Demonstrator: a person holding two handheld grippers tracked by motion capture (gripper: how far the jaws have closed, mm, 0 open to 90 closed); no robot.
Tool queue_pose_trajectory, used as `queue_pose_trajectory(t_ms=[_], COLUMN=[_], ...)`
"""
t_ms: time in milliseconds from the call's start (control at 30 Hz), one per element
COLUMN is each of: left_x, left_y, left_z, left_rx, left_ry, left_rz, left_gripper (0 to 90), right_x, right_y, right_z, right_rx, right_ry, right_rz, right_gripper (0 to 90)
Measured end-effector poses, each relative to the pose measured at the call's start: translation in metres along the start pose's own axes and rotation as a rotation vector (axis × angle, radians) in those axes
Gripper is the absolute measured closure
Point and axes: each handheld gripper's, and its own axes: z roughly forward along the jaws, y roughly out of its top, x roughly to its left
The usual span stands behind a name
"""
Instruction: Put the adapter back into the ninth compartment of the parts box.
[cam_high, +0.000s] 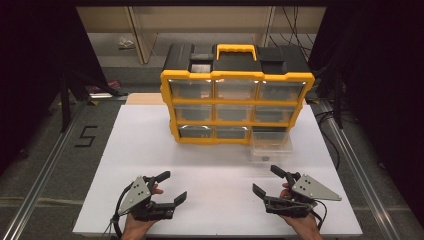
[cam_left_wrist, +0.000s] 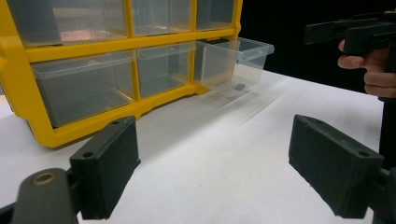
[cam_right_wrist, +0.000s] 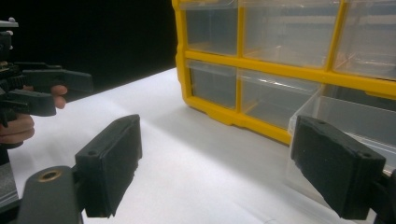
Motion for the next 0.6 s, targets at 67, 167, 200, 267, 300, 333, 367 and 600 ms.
queue_pose_trajectory(t_ms=[67, 167, 200, 267, 300, 333, 367, 600], left_x=[0.0000, -0.0002, -0.0002, -0.0001, 0.0000, 0.0000, 0.0000, 0.0000], left_y=[0.0000, 0.0000, 0.0000, 0.0000, -0.0001, -0.0001, -0.0001, -0.0001], left_z=[0.0001, 0.0002, 0.0002, 0.0002, 0.0002, 0.0002, 0.0003, 0.0002], left_rx=[0.001, 0.001, 0.001, 0.001, 0.001, 0.001, 0.001, 0.001], left_ry=[-0.001, -0.002, -0.002, -0.002, -0.002, -0.002, -0.002, -0.001], left_rz=[0.001, 0.001, 0.001, 0.001, 0.001, 0.000, 0.001, 0.001], left_gripper=[15.8, 15.8, 15.8, 15.8, 15.8, 15.8, 15.8, 15.8], right_x=[0.0001, 0.0002, 0.0002, 0.0001, -0.0001, -0.0003, -0.0006, -0.0006], right_y=[-0.0009, -0.0025, -0.0029, -0.0030, -0.0029, -0.0027, -0.0026, -0.0026], right_z=[0.0001, 0.0009, 0.0011, 0.0012, 0.0011, 0.0008, 0.0007, 0.0006], right_rx=[0.005, 0.009, 0.013, 0.011, 0.009, 0.007, 0.003, 0.002], right_ry=[0.000, -0.002, -0.002, -0.005, -0.006, -0.008, -0.008, -0.010], right_rz=[0.000, -0.001, 0.000, 0.001, 0.000, 0.001, 0.002, 0.000], right_gripper=[17.1, 17.1, 17.1, 17.1, 17.1, 17.1, 17.1, 17.1])
